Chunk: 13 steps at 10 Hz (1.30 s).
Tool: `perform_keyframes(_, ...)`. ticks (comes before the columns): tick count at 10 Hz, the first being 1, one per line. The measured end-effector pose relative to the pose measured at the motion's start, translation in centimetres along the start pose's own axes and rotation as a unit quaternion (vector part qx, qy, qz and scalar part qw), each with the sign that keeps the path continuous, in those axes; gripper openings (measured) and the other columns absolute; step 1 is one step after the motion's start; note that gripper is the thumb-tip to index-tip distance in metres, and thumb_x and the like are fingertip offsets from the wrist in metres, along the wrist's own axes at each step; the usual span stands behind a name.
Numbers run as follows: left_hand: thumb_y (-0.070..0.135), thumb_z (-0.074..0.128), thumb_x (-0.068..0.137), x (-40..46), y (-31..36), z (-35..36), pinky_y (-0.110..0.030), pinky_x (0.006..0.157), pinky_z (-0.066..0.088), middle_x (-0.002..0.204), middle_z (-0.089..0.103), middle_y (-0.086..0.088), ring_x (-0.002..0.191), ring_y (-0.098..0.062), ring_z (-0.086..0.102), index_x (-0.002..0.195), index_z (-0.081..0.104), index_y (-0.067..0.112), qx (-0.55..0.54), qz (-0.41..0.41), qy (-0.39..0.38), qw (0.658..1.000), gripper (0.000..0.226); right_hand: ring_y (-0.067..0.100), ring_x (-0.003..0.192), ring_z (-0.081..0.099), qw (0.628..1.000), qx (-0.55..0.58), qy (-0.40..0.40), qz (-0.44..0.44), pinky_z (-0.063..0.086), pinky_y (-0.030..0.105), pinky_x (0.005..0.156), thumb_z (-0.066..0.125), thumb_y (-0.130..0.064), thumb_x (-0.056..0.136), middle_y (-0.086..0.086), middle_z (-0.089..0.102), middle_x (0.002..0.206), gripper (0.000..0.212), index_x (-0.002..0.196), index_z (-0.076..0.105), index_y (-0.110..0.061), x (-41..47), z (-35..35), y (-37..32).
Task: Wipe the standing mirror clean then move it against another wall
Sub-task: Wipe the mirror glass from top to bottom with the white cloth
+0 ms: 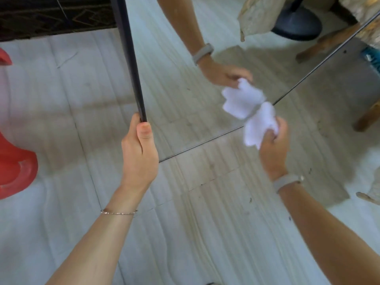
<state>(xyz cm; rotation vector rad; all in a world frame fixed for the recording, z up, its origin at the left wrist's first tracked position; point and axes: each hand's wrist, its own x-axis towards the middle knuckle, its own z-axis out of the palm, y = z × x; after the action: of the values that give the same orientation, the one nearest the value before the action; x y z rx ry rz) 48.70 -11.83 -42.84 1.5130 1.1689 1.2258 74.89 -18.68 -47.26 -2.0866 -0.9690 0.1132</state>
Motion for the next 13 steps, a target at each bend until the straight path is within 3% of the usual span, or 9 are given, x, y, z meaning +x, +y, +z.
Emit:
perform_keyframes(3, 0.063, 0.017, 0.084, 0.2, -0.7, -0.2, -0.008, 0.049, 0.029, 0.052, 0.035, 0.022, 0.047, 0.004, 0.029, 0.067, 0.023, 0.031, 0.013, 0.021, -0.004, 1.0, 0.037, 0.015, 0.097, 0.046, 0.946, -0.038, 0.098, 0.305, 0.036, 0.015, 0.077, 0.032, -0.011, 0.093, 0.008, 0.04, 0.072, 0.014, 0.082, 0.04, -0.011, 6.9, 4.2, 3.2)
perform_keyframes(4, 0.063, 0.017, 0.083, 0.2, -0.7, -0.5, -0.008, 0.045, 0.028, 0.05, 0.035, 0.021, 0.044, 0.003, 0.029, 0.067, 0.026, 0.034, 0.012, 0.018, -0.011, 1.0, 0.034, -0.004, 0.117, 0.034, 0.785, 0.51, 0.14, 0.324, 0.021, 0.011, 0.098, 0.027, -0.015, 0.094, 0.024, 0.04, 0.083, 0.03, 0.106, 0.038, 0.01, 5.5, 7.0, 3.8)
perform_keyframes(5, 0.065, 0.017, 0.084, 0.1, -0.6, -0.5, -0.012, 0.046, 0.027, 0.051, 0.034, 0.019, 0.045, 0.002, 0.029, 0.068, 0.026, 0.034, 0.019, 0.024, -0.015, 0.999, 0.036, 0.033, 0.077, 0.055, 0.953, 0.22, 0.031, 0.206, 0.045, 0.046, 0.068, 0.03, 0.007, 0.066, 0.033, 0.051, 0.097, 0.051, 0.08, 0.043, -0.04, -0.3, 8.6, -0.3)
perform_keyframes(6, 0.066, 0.017, 0.084, -0.1, -0.8, -0.4, -0.013, 0.047, 0.027, 0.05, 0.035, 0.019, 0.045, 0.002, 0.028, 0.068, 0.023, 0.031, 0.021, 0.014, -0.007, 1.0, 0.039, 0.025, 0.058, 0.051, 0.951, 0.229, -0.2, 0.058, 0.037, 0.035, 0.05, 0.038, -0.001, 0.086, 0.018, 0.05, 0.073, 0.031, 0.077, 0.038, -0.031, -6.3, 9.1, -3.7)
perform_keyframes(7, 0.05, 0.021, 0.09, 0.0, -0.9, -0.4, -0.011, 0.051, 0.029, 0.052, 0.039, 0.019, 0.048, 0.003, 0.033, 0.066, 0.025, 0.03, 0.032, -0.001, 0.007, 0.999, 0.032, -0.007, 0.064, 0.048, 0.863, 0.16, -0.471, -0.086, 0.036, 0.008, 0.061, 0.035, -0.009, 0.088, -0.014, 0.048, 0.074, 0.015, 0.091, 0.044, -0.021, -14.6, 7.7, -6.0)
perform_keyframes(8, 0.046, 0.02, 0.091, 0.3, -0.8, -0.5, -0.011, 0.05, 0.029, 0.051, 0.037, 0.019, 0.048, 0.003, 0.031, 0.066, 0.025, 0.03, 0.026, -0.006, -0.009, 1.0, 0.03, -0.008, 0.056, 0.044, 0.902, 0.164, -0.394, -0.059, 0.034, 0.007, 0.053, 0.044, -0.018, 0.08, -0.02, 0.052, 0.067, 0.01, 0.085, 0.043, -0.027, -13.4, 6.1, -5.6)
perform_keyframes(10, 0.059, 0.019, 0.083, 0.0, -0.3, -1.0, -0.01, 0.05, 0.03, 0.052, 0.039, 0.022, 0.049, 0.004, 0.033, 0.069, 0.031, 0.038, 0.011, -0.003, -0.042, 0.999, 0.028, 0.016, 0.074, 0.044, 0.981, 0.123, 0.042, 0.141, 0.033, 0.02, 0.064, 0.036, -0.008, 0.07, 0.002, 0.044, 0.08, 0.018, 0.086, 0.043, -0.013, -4.1, 4.1, -2.0)
perform_keyframes(11, 0.061, 0.019, 0.081, 0.1, -0.3, -1.2, -0.01, 0.05, 0.03, 0.051, 0.039, 0.021, 0.048, 0.003, 0.034, 0.068, 0.033, 0.038, 0.011, -0.01, -0.05, 0.999, 0.03, 0.02, 0.066, 0.04, 0.97, 0.152, 0.082, 0.168, 0.03, 0.024, 0.061, 0.031, -0.005, 0.065, 0.002, 0.038, 0.07, 0.019, 0.066, 0.033, -0.023, -3.3, 7.0, -2.9)
perform_keyframes(13, 0.063, 0.016, 0.08, 0.3, -0.3, -1.7, -0.004, 0.059, 0.035, 0.056, 0.047, 0.018, 0.057, 0.003, 0.043, 0.077, 0.041, 0.032, 0.016, -0.022, -0.086, 0.996, 0.04, 0.011, 0.077, 0.042, 0.97, 0.142, -0.143, 0.135, 0.033, 0.018, 0.07, 0.039, 0.007, 0.078, 0.001, 0.046, 0.089, 0.028, 0.087, 0.04, -0.02, -15.4, 13.0, -9.3)
